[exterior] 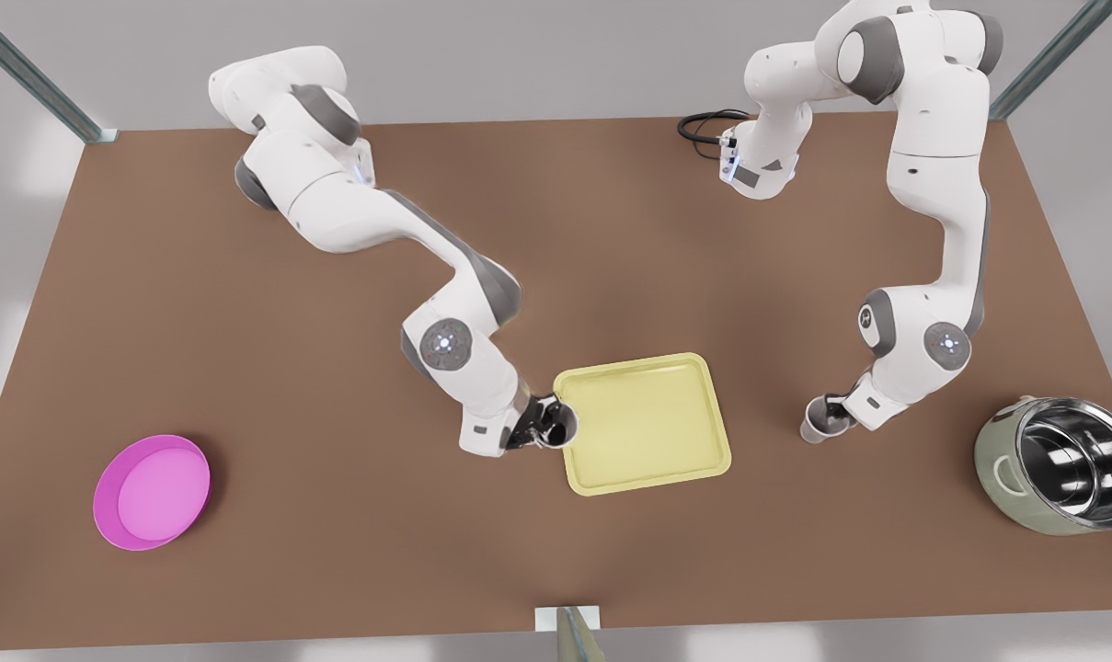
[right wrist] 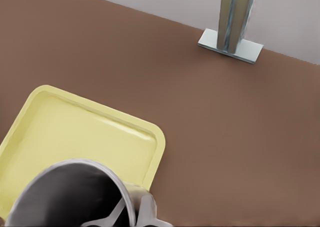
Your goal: Use the left arm to pick up the white IKEA cup from the tray and place it on the middle-left position; use the right arm to pick up the white IKEA cup from the tray and place it on the middle-right position
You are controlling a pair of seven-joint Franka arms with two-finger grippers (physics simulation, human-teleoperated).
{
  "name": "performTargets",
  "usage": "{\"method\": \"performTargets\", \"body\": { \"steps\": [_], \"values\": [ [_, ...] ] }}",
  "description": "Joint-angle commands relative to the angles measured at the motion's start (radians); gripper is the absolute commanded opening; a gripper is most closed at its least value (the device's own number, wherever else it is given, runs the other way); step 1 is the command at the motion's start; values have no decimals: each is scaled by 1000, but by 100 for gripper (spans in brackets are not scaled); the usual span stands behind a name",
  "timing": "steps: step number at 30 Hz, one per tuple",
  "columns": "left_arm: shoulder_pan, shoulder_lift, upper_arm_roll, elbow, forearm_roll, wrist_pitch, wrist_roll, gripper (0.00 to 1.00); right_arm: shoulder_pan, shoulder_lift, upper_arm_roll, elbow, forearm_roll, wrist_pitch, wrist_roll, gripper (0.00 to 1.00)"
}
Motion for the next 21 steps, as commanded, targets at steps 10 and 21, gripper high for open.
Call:
{"method": "performTargets", "body": {
  "steps": [10, 21],
  "values": [
    [-97, -227, -17, 405, 8, -794, -248, 100, -334, -40, 13, 4, -130, -336, -955, 12],
    [-79, -291, -11, 321, -4, -710, -186, 100, -348, -2, -14, 0, -144, 118, -1101, 11]
  ]
}}
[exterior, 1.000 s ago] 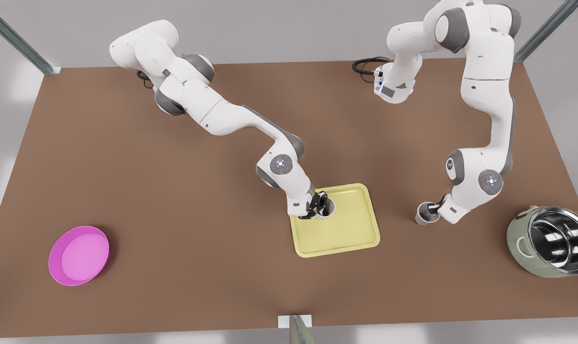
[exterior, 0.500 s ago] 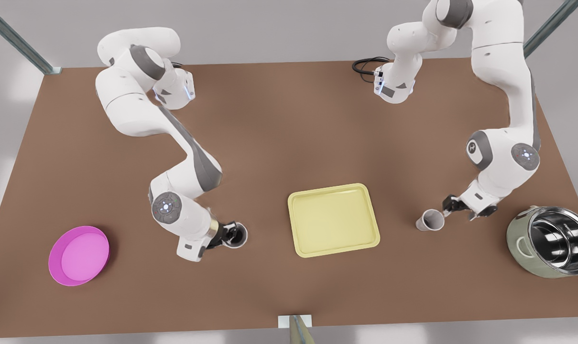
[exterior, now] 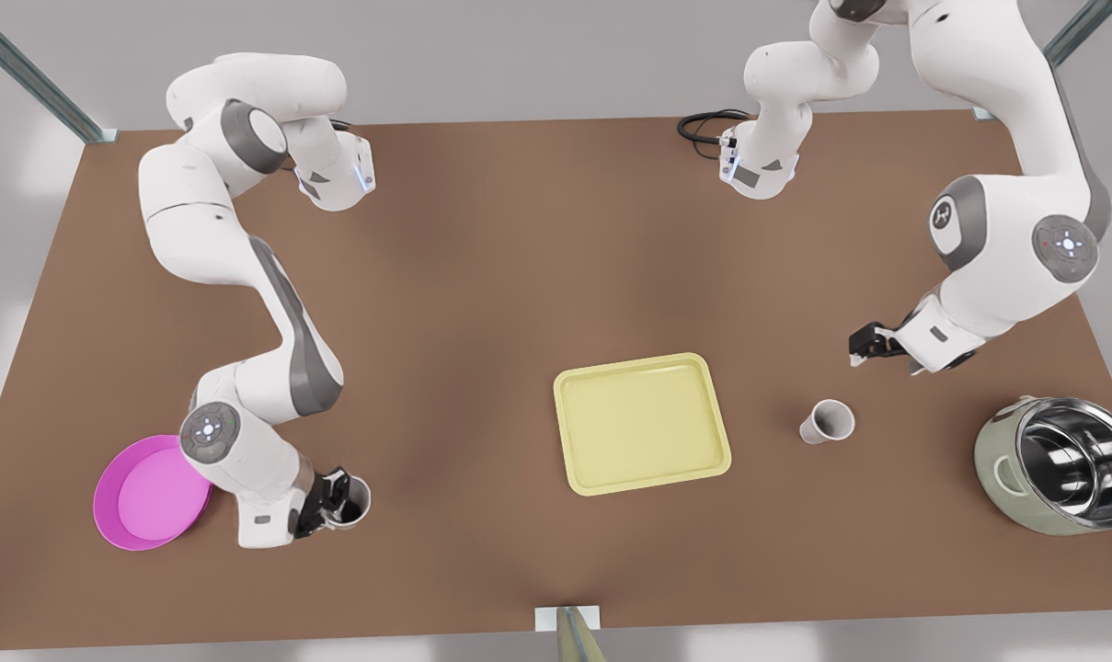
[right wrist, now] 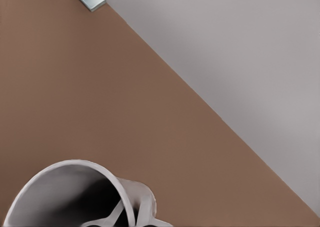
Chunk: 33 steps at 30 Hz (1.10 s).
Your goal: Use the left arm to pick up the white IKEA cup from the tray and place it on the middle-left position; use the right arm to pick up the white IKEA cup from the tray and place it on the middle-right position
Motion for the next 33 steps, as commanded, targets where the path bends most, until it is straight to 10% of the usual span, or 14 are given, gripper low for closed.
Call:
{"method": "performTargets", "body": {
  "steps": [1, 24, 28, 33],
  "values": [
    [1, 3, 0, 3, 2, -34, -93, 100, 12, 15, 0, 1, -17, 205, -381, 11],
    [-2, 10, -2, 3, 13, -33, -98, 100, 2, 174, -18, -68, 267, 254, -247, 11],
    [-2, 10, -2, 3, 13, -33, -98, 100, 4, 171, -18, -66, 264, 251, -200, 45],
    [-2, 10, -2, 3, 13, -33, -98, 100, 4, 163, -18, -65, 258, 208, -169, 49]
  ]
}}
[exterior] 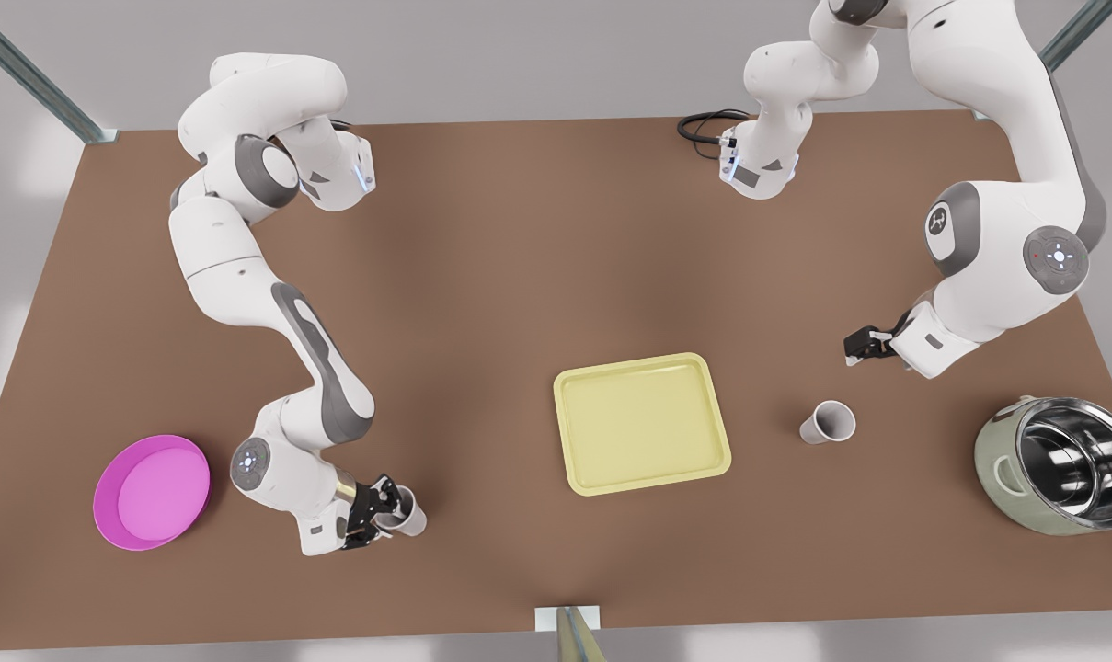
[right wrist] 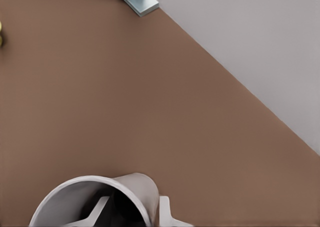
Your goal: Use the left arm to pick up the white IKEA cup from the tray and place it on the middle-left position; use the right arm to pick up the white IKEA cup from the tray and place it on the middle-right position
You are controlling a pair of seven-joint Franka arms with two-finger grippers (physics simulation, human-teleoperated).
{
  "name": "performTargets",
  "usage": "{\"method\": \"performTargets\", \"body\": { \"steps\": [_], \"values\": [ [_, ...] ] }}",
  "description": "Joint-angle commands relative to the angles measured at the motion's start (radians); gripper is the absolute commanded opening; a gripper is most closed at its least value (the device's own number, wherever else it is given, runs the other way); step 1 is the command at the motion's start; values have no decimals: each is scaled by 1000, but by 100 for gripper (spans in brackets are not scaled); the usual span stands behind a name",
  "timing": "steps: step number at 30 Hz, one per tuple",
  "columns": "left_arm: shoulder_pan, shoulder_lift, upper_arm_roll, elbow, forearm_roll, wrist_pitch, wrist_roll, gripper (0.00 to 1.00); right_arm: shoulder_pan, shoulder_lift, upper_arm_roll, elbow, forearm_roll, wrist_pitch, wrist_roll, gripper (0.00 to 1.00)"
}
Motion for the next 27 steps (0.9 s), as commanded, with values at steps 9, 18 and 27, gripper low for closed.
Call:
{"method": "performTargets", "body": {
  "steps": [9, 18, 27],
  "values": [
    [0, -1, 0, 2, 1, 0, -18, 100, 3, -148, 21, 13, -4, -260, 146, 53],
    [-3, -1, -5, 56, -1, -40, -18, 100, -64, -494, -14, 13, -48, -985, 680, 100],
    [-3, 2, -5, 57, -5, -40, -26, 100, -66, -492, -29, 13, -48, -1052, 713, 100]
  ]
}}
